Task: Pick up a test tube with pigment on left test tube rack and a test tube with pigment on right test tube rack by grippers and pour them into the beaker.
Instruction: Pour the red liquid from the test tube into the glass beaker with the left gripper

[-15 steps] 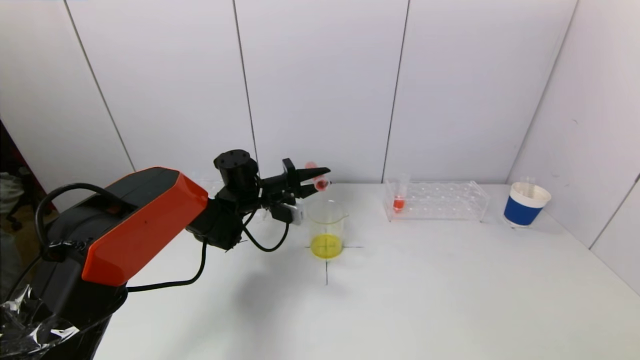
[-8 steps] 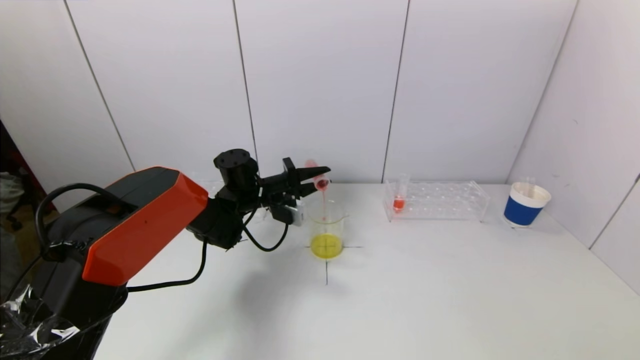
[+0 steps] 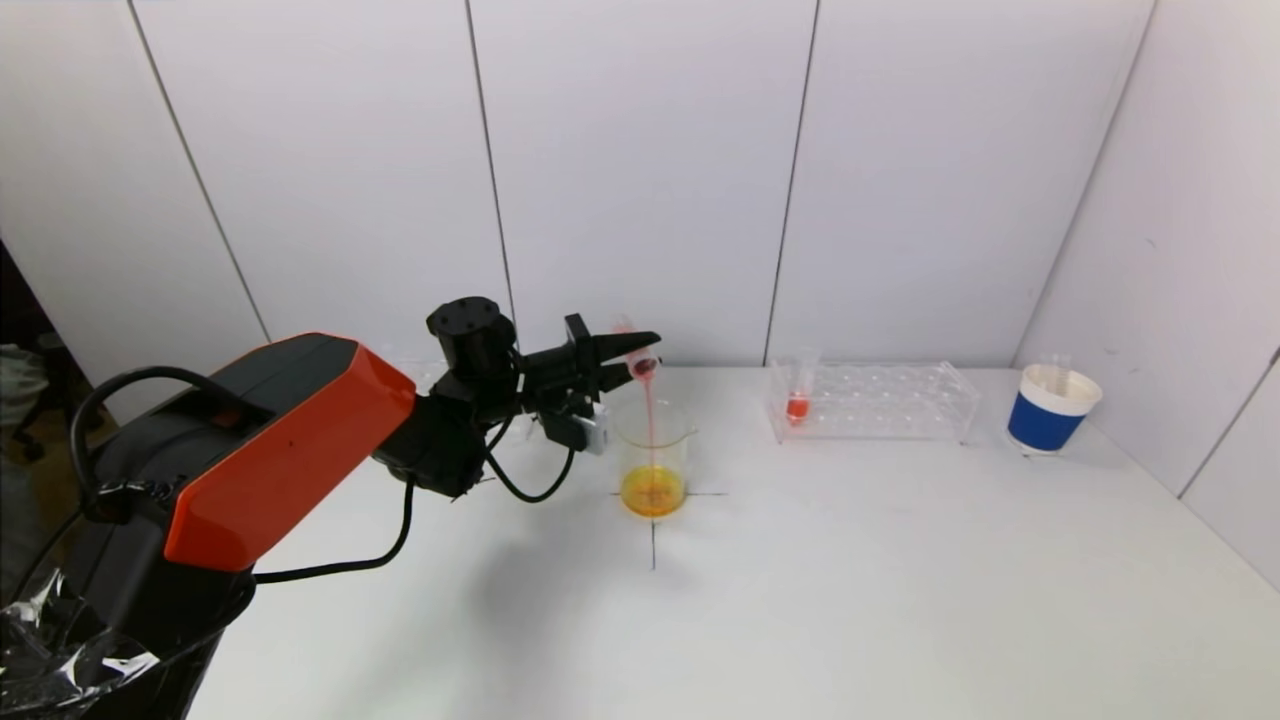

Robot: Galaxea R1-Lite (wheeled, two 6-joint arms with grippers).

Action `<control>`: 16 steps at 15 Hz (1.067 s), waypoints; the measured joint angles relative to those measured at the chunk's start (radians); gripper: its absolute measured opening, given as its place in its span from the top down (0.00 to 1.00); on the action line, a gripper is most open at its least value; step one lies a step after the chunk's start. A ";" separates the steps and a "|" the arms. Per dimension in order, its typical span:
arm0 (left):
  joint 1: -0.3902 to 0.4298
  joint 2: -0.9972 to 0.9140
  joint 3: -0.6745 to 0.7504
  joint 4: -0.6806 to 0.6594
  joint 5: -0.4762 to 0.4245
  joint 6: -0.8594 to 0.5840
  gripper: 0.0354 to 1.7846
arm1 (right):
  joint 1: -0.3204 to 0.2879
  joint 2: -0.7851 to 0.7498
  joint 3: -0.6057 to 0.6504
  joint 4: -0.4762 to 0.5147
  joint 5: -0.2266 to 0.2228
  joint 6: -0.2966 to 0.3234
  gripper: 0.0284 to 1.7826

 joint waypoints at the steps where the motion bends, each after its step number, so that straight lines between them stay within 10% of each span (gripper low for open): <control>1: 0.001 0.000 -0.001 0.000 -0.001 0.008 0.76 | 0.000 0.000 0.000 0.000 0.000 0.000 0.01; 16: 0.000 -0.010 -0.017 0.000 -0.006 0.143 0.76 | 0.000 0.000 0.000 0.000 0.000 0.000 0.01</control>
